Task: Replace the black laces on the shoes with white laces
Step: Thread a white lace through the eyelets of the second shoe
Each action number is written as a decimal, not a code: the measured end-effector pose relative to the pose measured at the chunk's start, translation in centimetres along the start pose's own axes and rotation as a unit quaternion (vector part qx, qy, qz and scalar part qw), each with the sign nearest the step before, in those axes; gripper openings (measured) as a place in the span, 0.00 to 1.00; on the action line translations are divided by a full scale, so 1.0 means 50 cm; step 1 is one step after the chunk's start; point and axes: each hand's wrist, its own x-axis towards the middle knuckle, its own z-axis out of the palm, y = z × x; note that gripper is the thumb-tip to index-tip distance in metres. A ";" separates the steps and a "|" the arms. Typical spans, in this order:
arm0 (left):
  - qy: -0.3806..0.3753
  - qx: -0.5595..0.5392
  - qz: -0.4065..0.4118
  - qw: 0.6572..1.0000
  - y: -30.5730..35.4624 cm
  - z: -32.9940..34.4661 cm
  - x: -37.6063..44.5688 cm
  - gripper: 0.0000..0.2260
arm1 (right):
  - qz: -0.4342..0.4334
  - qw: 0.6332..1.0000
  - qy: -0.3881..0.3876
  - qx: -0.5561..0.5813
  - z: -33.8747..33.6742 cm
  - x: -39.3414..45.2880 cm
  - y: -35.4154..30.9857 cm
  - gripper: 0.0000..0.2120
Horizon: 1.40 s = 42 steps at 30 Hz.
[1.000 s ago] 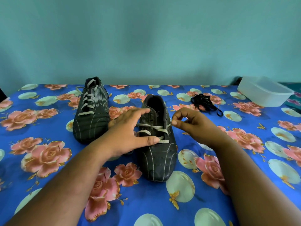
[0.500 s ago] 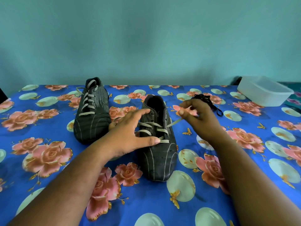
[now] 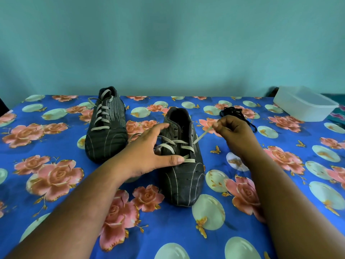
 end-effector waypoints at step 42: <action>-0.122 -0.188 -0.047 0.973 0.007 -0.037 -0.018 0.29 | -0.131 0.972 -0.164 -0.103 0.023 -0.025 -0.024 0.10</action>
